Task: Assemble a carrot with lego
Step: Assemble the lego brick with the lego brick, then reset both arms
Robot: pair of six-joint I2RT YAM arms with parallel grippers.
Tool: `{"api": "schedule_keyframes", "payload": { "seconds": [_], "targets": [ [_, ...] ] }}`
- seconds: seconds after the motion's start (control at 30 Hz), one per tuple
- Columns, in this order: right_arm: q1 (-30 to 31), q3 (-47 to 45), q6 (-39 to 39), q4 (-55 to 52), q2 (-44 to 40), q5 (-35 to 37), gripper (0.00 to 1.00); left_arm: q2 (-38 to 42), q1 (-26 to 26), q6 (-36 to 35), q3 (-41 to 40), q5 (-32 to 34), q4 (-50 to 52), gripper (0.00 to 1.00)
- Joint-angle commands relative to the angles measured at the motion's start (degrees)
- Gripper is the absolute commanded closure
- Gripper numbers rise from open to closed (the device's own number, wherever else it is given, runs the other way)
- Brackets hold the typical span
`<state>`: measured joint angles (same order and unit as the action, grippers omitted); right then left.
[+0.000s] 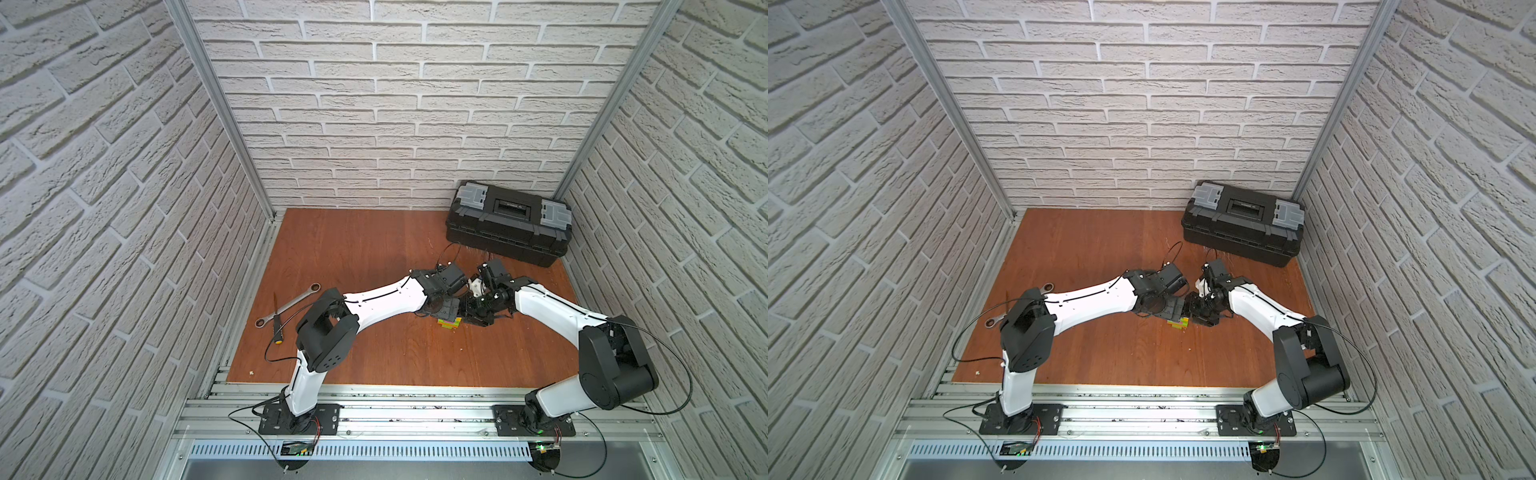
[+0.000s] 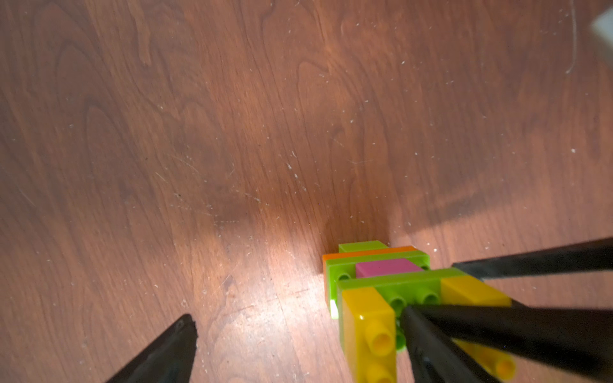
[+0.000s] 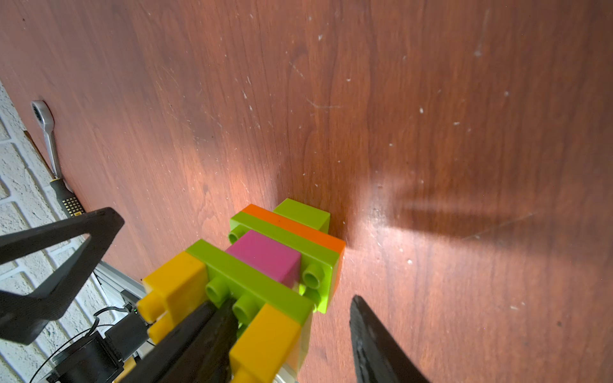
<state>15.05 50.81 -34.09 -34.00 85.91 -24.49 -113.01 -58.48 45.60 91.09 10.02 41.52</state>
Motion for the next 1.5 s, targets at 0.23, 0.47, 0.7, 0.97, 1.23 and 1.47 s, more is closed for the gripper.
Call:
{"api": "schedule_keyframes", "payload": {
  "seconds": [0.23,0.47,0.7,0.97,1.23,1.47],
  "targets": [
    [0.16,-0.66,1.3,-4.41,-0.27,3.67,0.44,14.07,-0.67,1.44,-3.95,11.24,-4.59,0.02],
    [0.15,4.37,2.33,-8.45,-4.49,3.87,0.37,24.96,0.07,-3.06,-8.2,15.71,-10.02,0.02],
    [0.07,11.31,3.23,-13.82,-8.0,4.0,0.33,34.02,3.42,-6.64,-13.17,16.7,-10.88,0.02],
    [-2.68,16.34,12.99,-14.3,-18.37,9.73,0.3,49.18,11.74,-20.74,-26.84,18.07,-20.67,0.02],
    [-3.26,-1.62,28.22,15.77,-40.79,31.94,0.01,70.37,34.66,-36.73,-64.39,12.05,-68.5,0.02],
    [-6.3,-20.08,32.8,37.45,-42.68,45.37,0.0,61.81,53.84,-29.39,-72.45,8.25,-75.33,0.02]
  ]
}}
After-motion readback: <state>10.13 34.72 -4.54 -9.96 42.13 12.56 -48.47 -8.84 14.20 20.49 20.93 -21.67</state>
